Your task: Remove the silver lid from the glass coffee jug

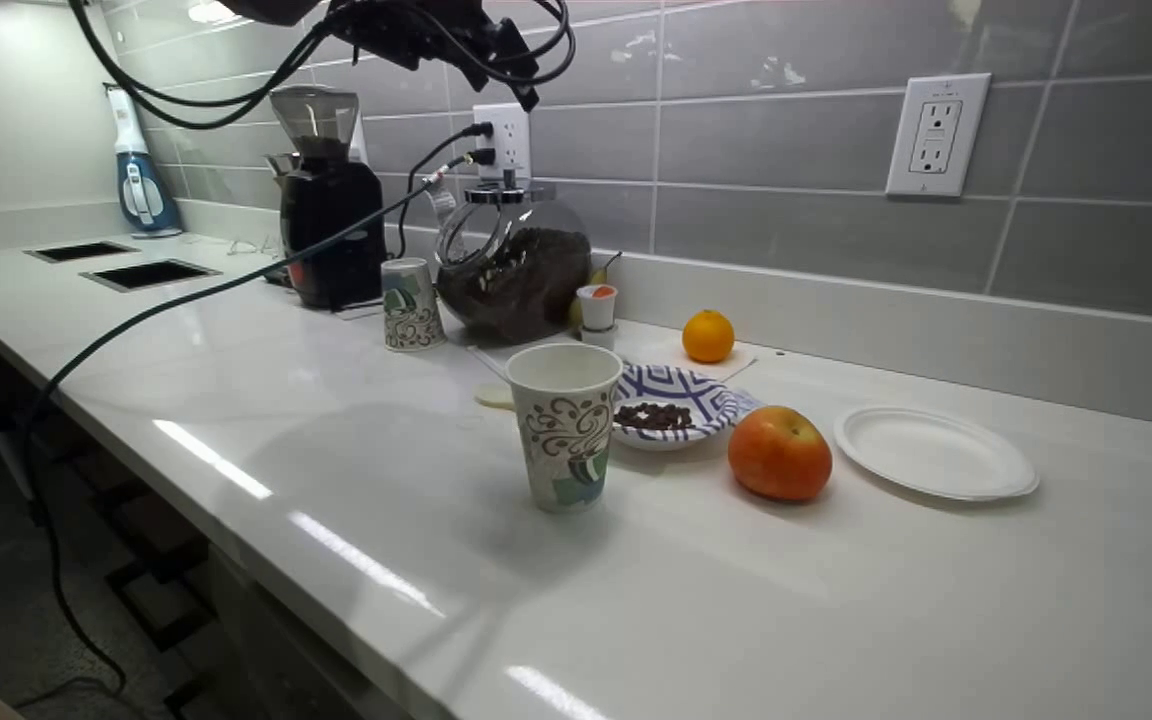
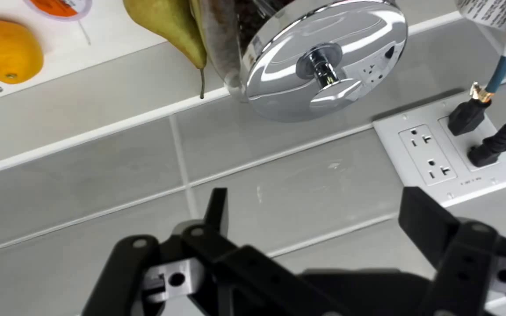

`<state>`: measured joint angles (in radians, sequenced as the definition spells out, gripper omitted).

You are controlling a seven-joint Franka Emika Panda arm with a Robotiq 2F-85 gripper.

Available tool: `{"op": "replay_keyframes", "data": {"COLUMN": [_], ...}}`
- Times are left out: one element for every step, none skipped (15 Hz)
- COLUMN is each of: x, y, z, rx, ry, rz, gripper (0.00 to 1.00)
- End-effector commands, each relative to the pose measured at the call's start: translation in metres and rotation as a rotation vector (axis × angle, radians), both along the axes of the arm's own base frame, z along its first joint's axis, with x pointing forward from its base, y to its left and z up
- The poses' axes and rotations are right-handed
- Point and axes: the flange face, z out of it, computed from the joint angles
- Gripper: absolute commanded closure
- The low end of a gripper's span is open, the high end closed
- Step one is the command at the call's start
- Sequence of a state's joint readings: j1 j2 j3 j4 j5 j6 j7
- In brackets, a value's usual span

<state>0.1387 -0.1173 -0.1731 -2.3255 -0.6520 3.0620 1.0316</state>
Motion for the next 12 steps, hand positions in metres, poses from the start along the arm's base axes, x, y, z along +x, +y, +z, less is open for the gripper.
{"op": "replay_keyframes", "data": {"x": [-0.066,-0.081,-0.094,-0.105,-0.116,-0.126,-0.134,-0.14,-0.15,-0.156,-0.16,-0.162], "y": [0.004,0.008,0.012,0.014,0.016,0.019,0.02,0.02,0.009,0.003,-0.002,-0.008], "z": [0.017,0.017,0.015,0.019,0.024,0.021,0.024,0.026,0.03,0.035,0.043,0.047], "rx": [0.025,0.03,0.021,0.026,0.026,0.038,0.053,0.075,0.07,0.063,0.087,0.104], "ry": [0.028,0.069,0.117,0.158,0.209,0.274,0.335,0.399,0.445,0.499,0.551,0.609], "rz": [-0.035,-0.034,-0.024,-0.029,-0.032,-0.024,-0.01,-0.001,-0.031,-0.046,-0.031,-0.028], "gripper": [0.0,0.0,0.0,0.0,0.0,0.0,0.0,0.0,0.0,0.0,0.0,0.0]}}
